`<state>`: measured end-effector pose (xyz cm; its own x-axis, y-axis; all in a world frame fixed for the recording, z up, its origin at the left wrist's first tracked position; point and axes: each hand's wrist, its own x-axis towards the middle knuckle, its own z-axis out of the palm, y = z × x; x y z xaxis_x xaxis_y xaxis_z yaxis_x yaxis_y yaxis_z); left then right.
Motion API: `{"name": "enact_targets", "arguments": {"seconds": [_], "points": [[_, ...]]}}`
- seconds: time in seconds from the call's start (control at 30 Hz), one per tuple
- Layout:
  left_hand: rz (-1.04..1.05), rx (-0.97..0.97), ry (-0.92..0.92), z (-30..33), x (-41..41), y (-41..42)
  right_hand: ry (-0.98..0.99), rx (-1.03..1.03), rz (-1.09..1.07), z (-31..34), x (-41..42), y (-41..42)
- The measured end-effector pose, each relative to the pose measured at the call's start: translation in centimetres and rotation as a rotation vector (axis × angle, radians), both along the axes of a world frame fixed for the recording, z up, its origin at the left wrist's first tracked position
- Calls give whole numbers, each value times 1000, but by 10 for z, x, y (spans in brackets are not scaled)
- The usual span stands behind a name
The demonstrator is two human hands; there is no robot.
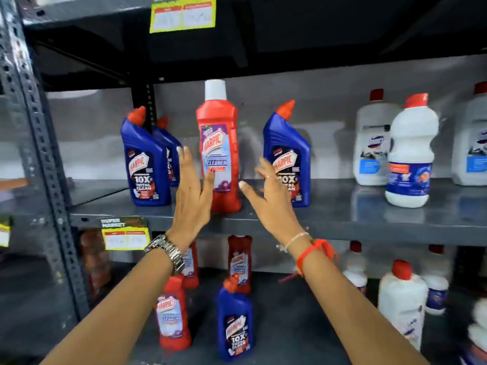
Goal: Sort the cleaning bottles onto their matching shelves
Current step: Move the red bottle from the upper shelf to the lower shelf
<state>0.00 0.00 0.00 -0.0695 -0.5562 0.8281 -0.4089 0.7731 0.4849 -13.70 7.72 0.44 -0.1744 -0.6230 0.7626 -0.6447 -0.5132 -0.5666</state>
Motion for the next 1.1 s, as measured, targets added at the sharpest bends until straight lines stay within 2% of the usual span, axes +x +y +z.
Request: {"name": "enact_targets", "arguments": {"seconds": [0.1,0.17,0.23,0.5,0.77,0.9,1.1], "points": [[-161,216,94,4,9,-14,-146,155,105,13,24,-24],[-324,403,192,10,10,-19,-194,170,69,17,33,-39],[-451,481,213,14,11,-22,-248,152,40,15,35,-48],[-454,471,269,14,10,-15,-275,109,47,13,25,-42],[-557,349,290,-5,16,56,-261,21,224,-6,6,32],[-588,393,280,-62,5,79,-262,119,276,-60,-13,58],[-452,504,262,-178,-31,90,-350,304,252,-167,-44,68]]}}
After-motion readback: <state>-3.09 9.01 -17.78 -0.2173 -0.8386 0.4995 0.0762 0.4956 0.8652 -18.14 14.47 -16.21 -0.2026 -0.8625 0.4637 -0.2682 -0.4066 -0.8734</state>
